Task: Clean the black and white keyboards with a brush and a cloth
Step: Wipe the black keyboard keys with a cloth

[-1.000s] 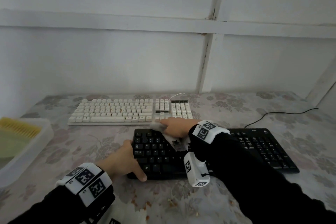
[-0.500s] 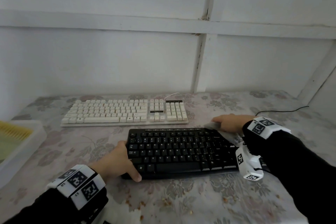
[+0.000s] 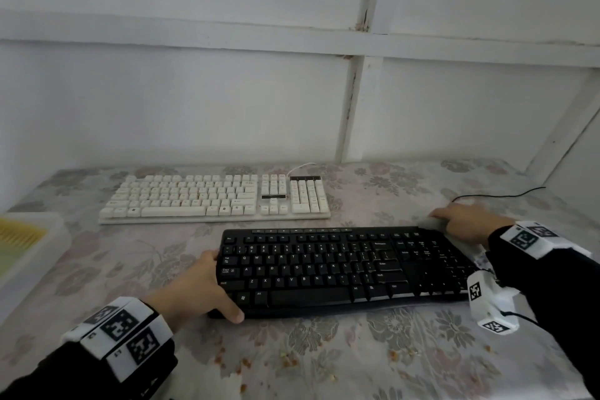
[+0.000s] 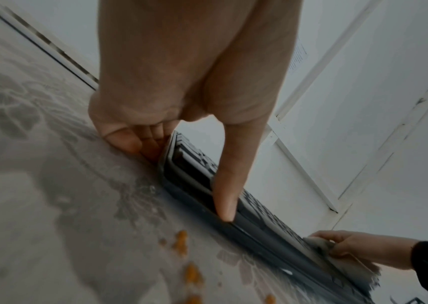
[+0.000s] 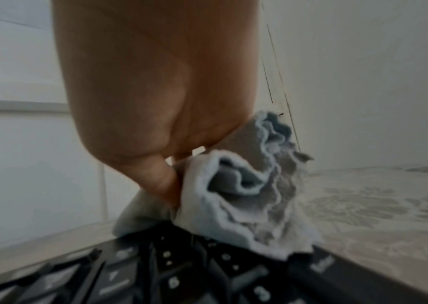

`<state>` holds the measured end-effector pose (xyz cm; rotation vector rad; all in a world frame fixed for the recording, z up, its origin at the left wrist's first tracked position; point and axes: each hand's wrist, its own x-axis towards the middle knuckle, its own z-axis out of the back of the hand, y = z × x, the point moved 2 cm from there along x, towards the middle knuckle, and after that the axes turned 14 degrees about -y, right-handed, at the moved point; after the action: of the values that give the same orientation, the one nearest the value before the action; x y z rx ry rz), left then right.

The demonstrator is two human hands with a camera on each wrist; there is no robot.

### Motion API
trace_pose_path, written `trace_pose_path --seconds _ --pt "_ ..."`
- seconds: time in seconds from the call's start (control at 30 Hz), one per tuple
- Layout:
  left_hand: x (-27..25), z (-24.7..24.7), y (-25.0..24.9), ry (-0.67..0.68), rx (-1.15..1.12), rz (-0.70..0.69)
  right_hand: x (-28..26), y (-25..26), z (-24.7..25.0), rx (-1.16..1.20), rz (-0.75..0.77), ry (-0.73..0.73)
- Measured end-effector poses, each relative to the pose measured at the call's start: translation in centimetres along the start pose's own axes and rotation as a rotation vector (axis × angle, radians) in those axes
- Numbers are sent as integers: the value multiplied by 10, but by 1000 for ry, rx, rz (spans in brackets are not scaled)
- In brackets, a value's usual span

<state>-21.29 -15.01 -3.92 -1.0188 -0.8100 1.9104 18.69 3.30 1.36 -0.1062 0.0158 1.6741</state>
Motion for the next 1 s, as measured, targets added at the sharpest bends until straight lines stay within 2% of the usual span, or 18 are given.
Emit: trace_pose_path --seconds 0.3,0.6,0.87,1.0 --pt "-3 1 -5 0 57 -22 4 -5 -2 -29 -94 24" --pt "-3 2 -12 6 222 -146 -13 -29 0 46 -151 78" --pt "-1 3 -9 33 263 -199 -58 -30 2 -119 -99 183" --pt "0 6 -7 29 301 -169 -75 -27 14 -131 -160 202"
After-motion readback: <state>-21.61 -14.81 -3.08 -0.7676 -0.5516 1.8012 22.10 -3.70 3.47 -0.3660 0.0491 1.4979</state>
